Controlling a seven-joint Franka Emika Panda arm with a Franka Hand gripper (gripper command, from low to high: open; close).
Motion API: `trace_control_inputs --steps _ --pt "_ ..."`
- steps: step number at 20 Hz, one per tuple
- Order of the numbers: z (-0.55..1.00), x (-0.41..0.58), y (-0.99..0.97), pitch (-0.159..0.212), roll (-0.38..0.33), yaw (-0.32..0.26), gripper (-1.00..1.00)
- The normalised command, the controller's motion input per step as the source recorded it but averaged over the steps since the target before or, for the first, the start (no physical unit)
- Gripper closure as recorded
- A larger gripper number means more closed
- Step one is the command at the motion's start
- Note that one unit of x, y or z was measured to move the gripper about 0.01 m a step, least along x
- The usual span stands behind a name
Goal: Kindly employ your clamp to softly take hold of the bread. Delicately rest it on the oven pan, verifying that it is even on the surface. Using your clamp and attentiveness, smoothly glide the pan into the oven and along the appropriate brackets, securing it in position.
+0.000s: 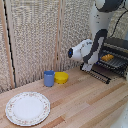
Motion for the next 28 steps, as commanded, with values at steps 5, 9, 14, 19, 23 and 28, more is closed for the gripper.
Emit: trace_control_inputs --steps 5,9,14,19,23,28 --pt "0.81 0.373 -0.32 0.015 0.080 -0.125 1.00" --pt "0.84 0.185 -0.49 0.040 0.084 -0.077 1.00" --pt "0.73 -0.084 -0.80 0.076 0.058 -0.053 1.00" --pt "0.57 -0.228 -1.00 0.009 0.054 0.000 1.00" --pt "0.38 -0.131 -1.00 0.000 0.000 0.000 1.00" --pt "0.03 -0.014 -1.00 -0.024 0.019 0.000 1.00"
